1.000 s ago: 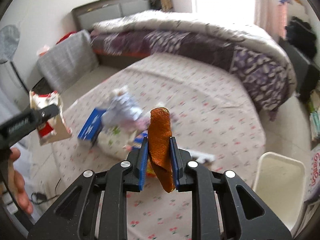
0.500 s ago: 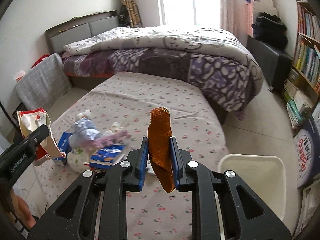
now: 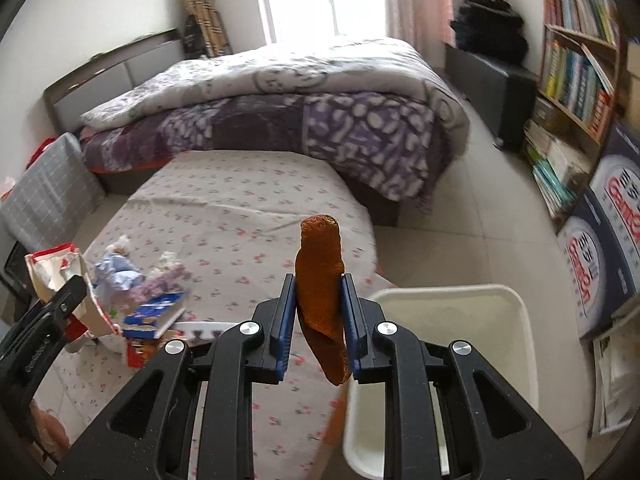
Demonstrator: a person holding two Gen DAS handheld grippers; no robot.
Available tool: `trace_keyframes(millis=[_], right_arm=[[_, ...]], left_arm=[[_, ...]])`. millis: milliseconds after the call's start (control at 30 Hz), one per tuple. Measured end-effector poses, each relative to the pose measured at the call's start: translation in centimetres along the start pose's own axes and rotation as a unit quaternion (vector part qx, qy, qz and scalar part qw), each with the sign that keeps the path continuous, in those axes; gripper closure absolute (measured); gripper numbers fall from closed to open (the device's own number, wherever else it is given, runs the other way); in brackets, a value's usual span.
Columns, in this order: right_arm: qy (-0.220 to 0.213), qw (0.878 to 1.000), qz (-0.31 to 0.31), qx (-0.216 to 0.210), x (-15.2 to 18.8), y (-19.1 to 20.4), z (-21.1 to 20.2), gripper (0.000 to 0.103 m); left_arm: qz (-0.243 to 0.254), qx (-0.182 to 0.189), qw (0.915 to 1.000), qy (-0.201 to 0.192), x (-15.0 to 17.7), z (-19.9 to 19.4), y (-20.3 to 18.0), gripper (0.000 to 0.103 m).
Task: Collect trash
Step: 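Carry both items to the white bin and open the right tool over it, then open the left tool to drop the noodle cup into the bin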
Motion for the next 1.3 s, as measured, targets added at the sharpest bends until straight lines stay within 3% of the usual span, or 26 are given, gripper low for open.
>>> trace_keyframes(millis=[267,367,567,1033,1100,1167,1300], right_arm=[[0.009,0.998,0.052,0.036,-0.1,-5.4,-0.5,0.078],[0.0,0.997,0.069,0.043,-0.3,-6.8,-1.1,0.049],[-0.034,0.991,0.107,0.067,-1.3,-10.1,-2.8,0.03],[-0.068,0.978,0.176,0.086,-2.3,-15.9,-5.2,0.019],[-0.069,0.977,0.181,0.084,-2.4,-16.2,-5.3,0.017],[-0.069,0.977,0.186,0.083,-2.4,-16.5,-5.4,0.016],[-0.066,0.977,0.184,0.079,-2.6,-16.5,-5.3,0.013]], left_arm=[[0.034,0.04,0.9985,0.019,1.6,0.5,-4.6,0.05],[0.05,0.06,0.9964,0.032,2.6,0.7,-6.6,0.05],[0.08,0.088,0.9918,0.048,4.3,0.7,-10.3,0.05],[0.126,0.179,0.971,0.097,8.4,-0.6,-18.5,0.046],[0.127,0.198,0.9659,0.108,9.0,-0.7,-19.7,0.042],[0.127,0.21,0.9625,0.116,9.4,-0.8,-20.5,0.03],[0.13,0.212,0.9614,0.118,9.7,-0.8,-20.8,0.028]])
Point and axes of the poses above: each gripper's, at about its wrist camera, not at the fingertips, and z roughly the way its jaws point, y to its left, x to its underside, the point moved 7 cm from there along z, roughly the way its jaws point, and after that the axes turned 8 degrees about -x, right-handed, at the moved point
